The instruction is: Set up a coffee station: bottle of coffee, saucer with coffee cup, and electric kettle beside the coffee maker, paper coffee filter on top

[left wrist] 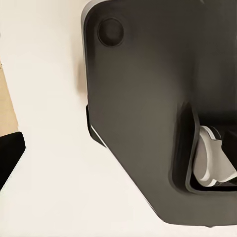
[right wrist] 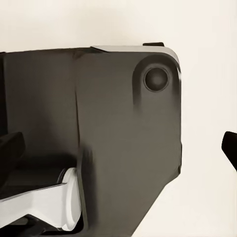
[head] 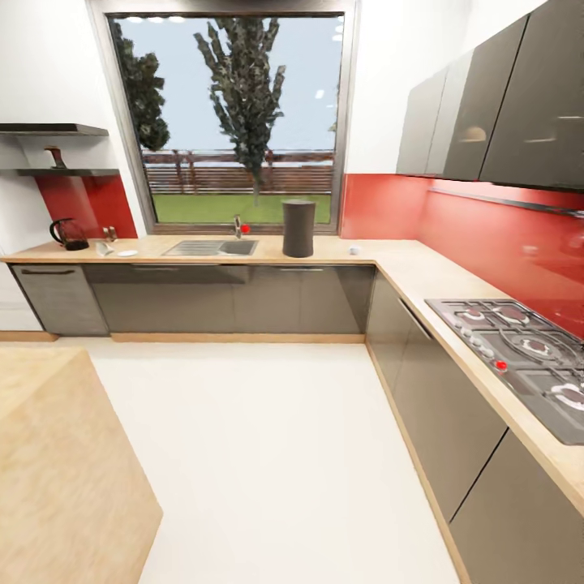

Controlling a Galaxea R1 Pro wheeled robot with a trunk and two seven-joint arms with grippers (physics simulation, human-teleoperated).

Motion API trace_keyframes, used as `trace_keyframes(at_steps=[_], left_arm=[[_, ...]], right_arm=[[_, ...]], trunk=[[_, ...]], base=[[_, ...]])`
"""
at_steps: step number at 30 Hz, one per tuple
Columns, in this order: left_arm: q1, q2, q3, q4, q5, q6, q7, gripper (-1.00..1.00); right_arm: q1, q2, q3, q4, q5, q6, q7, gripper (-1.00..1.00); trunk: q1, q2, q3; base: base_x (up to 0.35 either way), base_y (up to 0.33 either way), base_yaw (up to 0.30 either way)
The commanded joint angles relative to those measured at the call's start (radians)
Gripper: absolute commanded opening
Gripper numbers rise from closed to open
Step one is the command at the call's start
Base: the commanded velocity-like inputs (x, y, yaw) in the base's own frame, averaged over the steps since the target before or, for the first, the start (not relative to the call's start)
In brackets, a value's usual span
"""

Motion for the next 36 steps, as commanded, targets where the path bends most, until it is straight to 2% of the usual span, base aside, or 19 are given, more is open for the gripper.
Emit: trace_keyframes(at_steps=[1,9,25,36], left_arm=[[-0.001,-0.001,-0.001,-0.001,-0.002,0.001,-0.001,1.00],[-0.003,-0.007,0.000,-0.001,-0.001,0.004,0.000,1.00],[-0.004,-0.008,0.002,0.001,0.007,0.003,0.002,1.00],[-0.004,-0.007,0.005,0.001,0.008,0.003,0.002,1.00]], right_arm=[[0.000,0.000,0.001,0.000,-0.005,-0.003,-0.001,1.00],[0.000,-0.001,0.002,0.000,-0.003,-0.002,0.000,1.00],[0.000,-0.001,0.002,0.000,-0.005,-0.002,0.001,1.00],[0.000,-0.001,-0.002,0.000,-0.005,-0.002,0.001,1.00]], trunk=[[0.000,-0.002,-0.002],[0.000,-0.002,-0.002],[-0.061,0.110,0.048],[-0.061,0.110,0.048]], base=[[0.024,0.000,-0.005],[0.007,0.000,-0.001],[0.000,0.000,0.000],[0.000,0.000,0.000]])
